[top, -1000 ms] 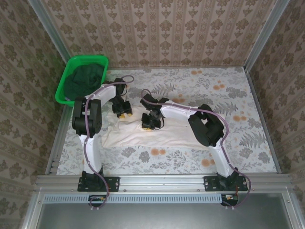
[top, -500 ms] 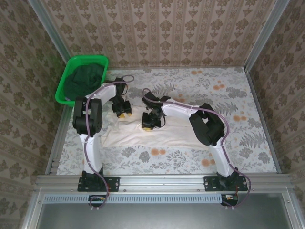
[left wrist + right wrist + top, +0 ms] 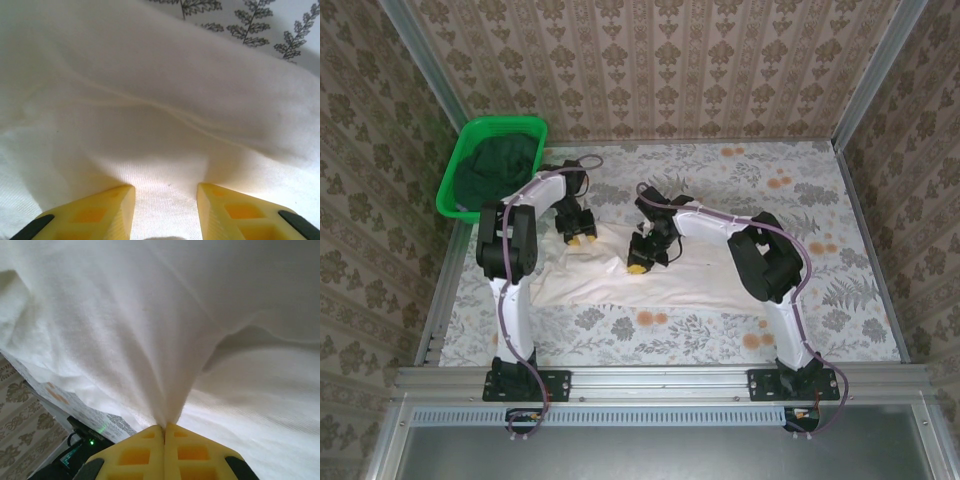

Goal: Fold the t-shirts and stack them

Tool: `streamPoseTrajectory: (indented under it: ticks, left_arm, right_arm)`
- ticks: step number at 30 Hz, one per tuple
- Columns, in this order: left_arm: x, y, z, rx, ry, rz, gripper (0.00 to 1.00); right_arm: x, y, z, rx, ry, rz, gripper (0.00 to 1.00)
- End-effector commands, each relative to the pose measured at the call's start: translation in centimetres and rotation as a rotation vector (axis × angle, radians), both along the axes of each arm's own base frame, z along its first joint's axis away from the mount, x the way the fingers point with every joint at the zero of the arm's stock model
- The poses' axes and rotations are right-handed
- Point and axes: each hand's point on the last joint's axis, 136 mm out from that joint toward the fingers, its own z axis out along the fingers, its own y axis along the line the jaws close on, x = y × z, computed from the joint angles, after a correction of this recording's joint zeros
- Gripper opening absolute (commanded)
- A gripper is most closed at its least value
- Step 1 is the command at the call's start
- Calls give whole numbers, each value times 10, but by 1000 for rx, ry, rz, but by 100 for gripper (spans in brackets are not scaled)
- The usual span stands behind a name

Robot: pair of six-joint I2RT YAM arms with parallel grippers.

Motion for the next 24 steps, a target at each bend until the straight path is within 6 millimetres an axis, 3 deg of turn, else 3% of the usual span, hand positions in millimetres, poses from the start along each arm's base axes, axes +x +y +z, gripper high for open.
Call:
streamPoseTrajectory:
  ticks: [1, 6, 10, 13, 16, 20, 22, 24]
  left_arm:
    - [3, 12, -14, 58, 12, -24, 39]
    - [5, 13, -12, 70, 10, -33, 40]
    - [8, 11, -9, 66, 7, -36, 44]
    - [10, 10, 2, 63, -9, -39, 50]
    - [19, 8, 28, 47, -65, -30, 62]
    - [29, 4, 81, 8, -178, -27, 71]
    - [23, 9, 105, 9, -216, -23, 70]
    - [7, 14, 112, -9, -202, -13, 61]
  right_arm:
    - [-21, -7, 7, 17, 82, 39, 2]
    - [-19, -19, 1, -19, 78, 29, 2]
    - [-17, -22, -4, -32, 73, 35, 16]
    - [-15, -25, -6, -40, 54, 34, 35]
    - [-7, -30, 6, -16, -13, -5, 43]
    - [13, -37, 28, 57, -115, -70, 42]
    - [26, -44, 38, 91, -173, -109, 40]
    - [38, -55, 47, 105, -224, -146, 38]
